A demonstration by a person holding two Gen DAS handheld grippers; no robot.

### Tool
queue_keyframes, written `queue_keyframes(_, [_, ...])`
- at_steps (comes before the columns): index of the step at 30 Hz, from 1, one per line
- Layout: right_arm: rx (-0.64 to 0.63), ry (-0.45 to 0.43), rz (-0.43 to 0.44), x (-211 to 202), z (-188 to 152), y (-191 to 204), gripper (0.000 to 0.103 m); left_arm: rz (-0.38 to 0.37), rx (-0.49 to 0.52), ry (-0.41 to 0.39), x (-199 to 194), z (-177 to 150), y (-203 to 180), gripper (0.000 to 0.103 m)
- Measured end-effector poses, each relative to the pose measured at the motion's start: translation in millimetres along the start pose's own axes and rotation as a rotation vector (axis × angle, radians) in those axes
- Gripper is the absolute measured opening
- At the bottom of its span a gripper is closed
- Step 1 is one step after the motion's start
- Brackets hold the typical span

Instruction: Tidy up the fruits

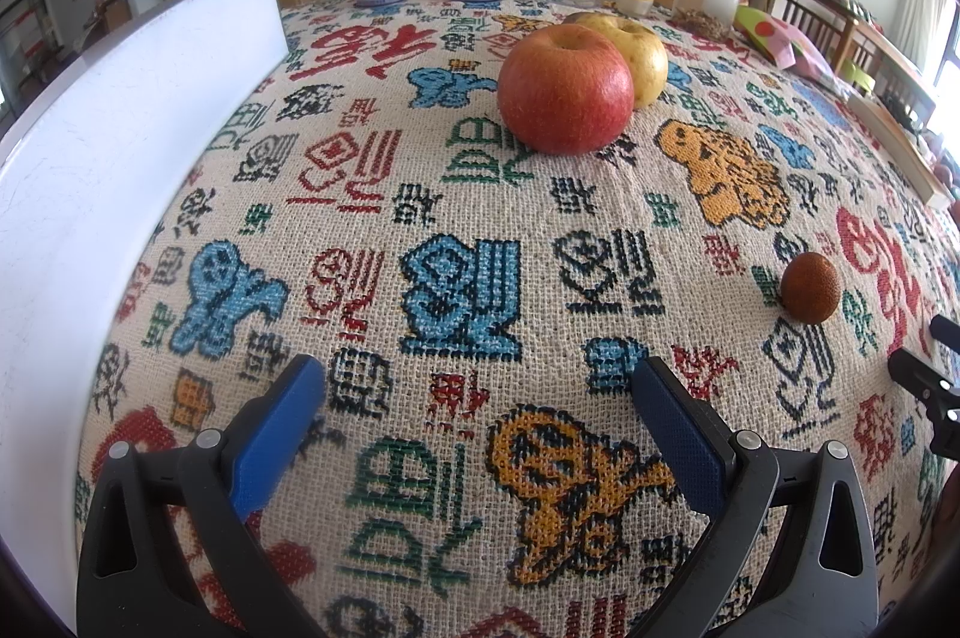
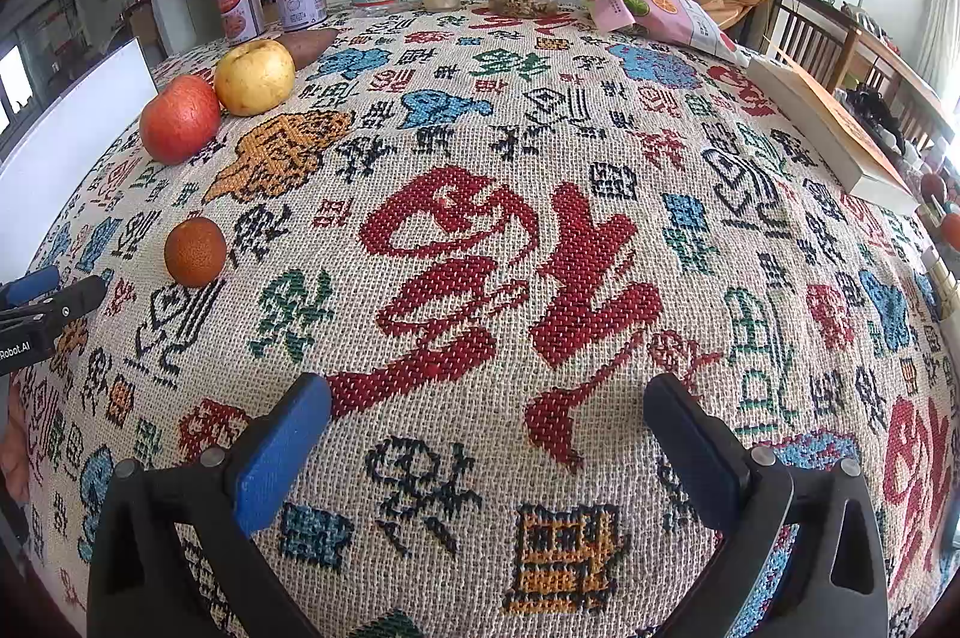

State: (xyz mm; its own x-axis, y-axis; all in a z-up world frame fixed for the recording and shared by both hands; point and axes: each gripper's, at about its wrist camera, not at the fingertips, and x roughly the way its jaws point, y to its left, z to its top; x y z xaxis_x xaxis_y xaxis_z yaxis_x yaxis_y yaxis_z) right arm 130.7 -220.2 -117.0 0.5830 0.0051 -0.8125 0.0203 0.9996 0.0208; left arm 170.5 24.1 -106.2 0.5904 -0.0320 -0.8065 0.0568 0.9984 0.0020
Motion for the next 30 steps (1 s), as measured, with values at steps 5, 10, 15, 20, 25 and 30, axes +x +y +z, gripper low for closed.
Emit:
queue_keyframes(5, [0.0, 0.0, 0.0, 0.0, 0.0, 0.0, 0.103, 0.0, 0.0, 0.0, -0.1, -0.1, 0.2, 0.102])
queue_keyframes(10, [0.0, 0.0, 0.0, 0.0, 0.0, 0.1, 0.103, 0.0, 0.0, 0.0, -0.3, -0.2, 0.4, 0.102])
queue_keyframes(15, [0.0, 0.0, 0.0, 0.0, 0.0, 0.1, 0.103, -0.015, 0.001, 0.003, 0.2, 0.9, 0.0, 0.102])
queue_keyframes(20, [0.0, 0.0, 0.0, 0.0, 0.0, 0.2, 0.103, -0.075, 0.09, 0.037, 14.3, 32.5, -10.0, 0.101])
queue_keyframes(25, [0.0, 0.0, 0.0, 0.0, 0.1, 0.3, 0.103, -0.081, 0.097, -0.05, 34.3, 81.7, -24.0, 0.101])
queue_keyframes(30, [0.0, 0.001, 0.0, 0.0, 0.1, 0.5, 0.103, -0.048, 0.091, -0.023, 69.1, 104.9, -31.1, 0.099])
